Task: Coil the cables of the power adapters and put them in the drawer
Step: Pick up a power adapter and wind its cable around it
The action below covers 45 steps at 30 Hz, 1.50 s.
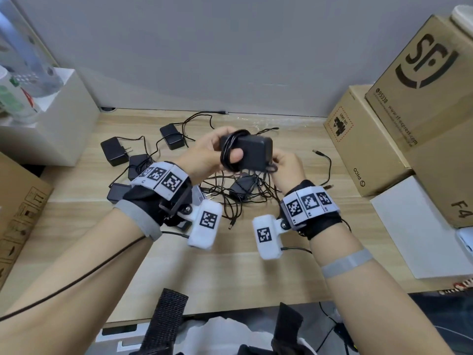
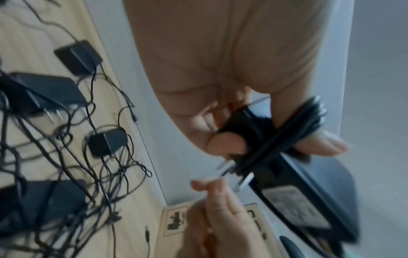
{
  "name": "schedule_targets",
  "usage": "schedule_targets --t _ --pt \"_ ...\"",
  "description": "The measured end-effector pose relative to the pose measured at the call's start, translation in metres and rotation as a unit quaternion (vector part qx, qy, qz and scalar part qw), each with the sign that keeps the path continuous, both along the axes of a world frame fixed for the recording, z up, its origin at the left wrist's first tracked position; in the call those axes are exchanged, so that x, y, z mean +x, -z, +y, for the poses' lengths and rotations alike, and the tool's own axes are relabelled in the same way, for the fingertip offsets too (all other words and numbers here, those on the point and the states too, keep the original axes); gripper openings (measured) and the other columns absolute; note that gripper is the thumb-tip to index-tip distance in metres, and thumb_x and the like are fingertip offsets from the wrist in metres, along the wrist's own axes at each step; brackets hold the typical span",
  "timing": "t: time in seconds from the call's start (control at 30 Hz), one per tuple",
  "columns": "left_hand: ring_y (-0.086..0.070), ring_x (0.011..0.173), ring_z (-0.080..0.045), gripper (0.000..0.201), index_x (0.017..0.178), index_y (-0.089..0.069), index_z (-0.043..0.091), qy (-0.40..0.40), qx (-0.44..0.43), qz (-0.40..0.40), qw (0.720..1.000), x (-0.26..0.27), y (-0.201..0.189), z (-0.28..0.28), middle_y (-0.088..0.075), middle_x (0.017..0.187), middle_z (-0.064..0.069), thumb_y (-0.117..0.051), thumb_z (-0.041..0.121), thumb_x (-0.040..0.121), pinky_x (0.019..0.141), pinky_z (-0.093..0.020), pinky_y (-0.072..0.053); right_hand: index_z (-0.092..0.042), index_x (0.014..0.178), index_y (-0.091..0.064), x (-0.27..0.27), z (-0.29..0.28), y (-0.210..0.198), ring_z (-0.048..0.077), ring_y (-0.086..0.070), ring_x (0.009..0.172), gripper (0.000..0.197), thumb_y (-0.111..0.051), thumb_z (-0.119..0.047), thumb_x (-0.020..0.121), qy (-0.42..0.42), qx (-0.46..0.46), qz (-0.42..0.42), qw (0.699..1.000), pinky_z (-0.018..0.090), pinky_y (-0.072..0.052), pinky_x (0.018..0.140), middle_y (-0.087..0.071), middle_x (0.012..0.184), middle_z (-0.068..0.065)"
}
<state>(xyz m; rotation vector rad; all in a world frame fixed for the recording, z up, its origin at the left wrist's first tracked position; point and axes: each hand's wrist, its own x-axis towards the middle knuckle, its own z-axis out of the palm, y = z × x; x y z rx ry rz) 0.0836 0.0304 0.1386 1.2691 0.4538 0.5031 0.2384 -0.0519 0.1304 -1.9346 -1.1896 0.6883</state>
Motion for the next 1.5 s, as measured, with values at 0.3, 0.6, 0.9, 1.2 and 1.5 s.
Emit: schedule_targets --t 0.3,0.6,0.9,1.2,1.5 --pt "-0.058 0.075 -0.012 0.034 0.098 -0.048 0.012 -0.148 0.044 0.024 0.988 0.014 -0.002 -0.005 -0.056 0.092 -0.004 -0.070 0.003 0.074 0.053 -0.018 -0.051 -0.010 0.095 -0.069 -0.026 -0.008 0.004 0.025 -0.061 0.093 0.031 -0.045 -0.028 0.095 -0.119 -0.053 -0.063 0.989 0.033 -0.046 0.083 -0.070 0.096 0.013" --pt "-0.052 0.057 0.009 0.035 0.097 -0.044 0.008 -0.210 0.139 0.088 0.964 0.018 0.005 -0.005 -0.047 0.081 0.006 -0.070 -0.001 0.076 0.051 -0.009 -0.045 -0.011 0.091 -0.064 -0.027 -0.015 -0.010 0.015 -0.051 0.071 0.023 -0.048 -0.027 0.093 -0.147 -0.016 -0.118 0.982 0.032 -0.041 0.071 -0.048 0.060 -0.009" --pt "-0.054 0.065 -0.014 0.040 0.108 -0.047 0.023 -0.193 0.119 0.106 0.968 0.010 0.012 -0.008 -0.055 0.091 -0.001 -0.068 0.006 0.079 0.044 -0.017 -0.047 -0.017 0.077 -0.059 -0.023 -0.019 -0.035 0.001 -0.059 0.052 0.023 -0.060 0.004 0.083 -0.077 0.136 0.220 0.963 0.013 -0.049 0.053 -0.062 0.071 0.002" --pt "-0.059 0.070 -0.012 0.040 0.123 -0.051 0.030 -0.152 0.063 0.086 0.983 0.014 0.012 -0.014 -0.053 0.099 0.003 -0.057 0.009 0.089 0.049 -0.018 -0.053 -0.021 0.077 -0.063 -0.016 -0.013 -0.033 -0.002 -0.057 0.057 0.025 -0.058 0.002 0.085 -0.014 0.192 0.217 0.957 0.013 -0.047 0.056 -0.064 0.063 -0.010" --pt "-0.065 0.079 -0.013 0.045 0.127 -0.047 0.029 -0.079 -0.012 0.079 0.994 0.016 0.014 -0.017 -0.052 0.123 -0.005 -0.049 0.001 0.092 0.060 -0.021 -0.056 -0.013 0.099 -0.048 -0.009 -0.013 -0.036 0.003 -0.057 0.051 0.013 -0.050 -0.003 0.092 -0.001 0.194 0.250 0.949 0.015 -0.047 0.056 -0.062 0.049 -0.007"
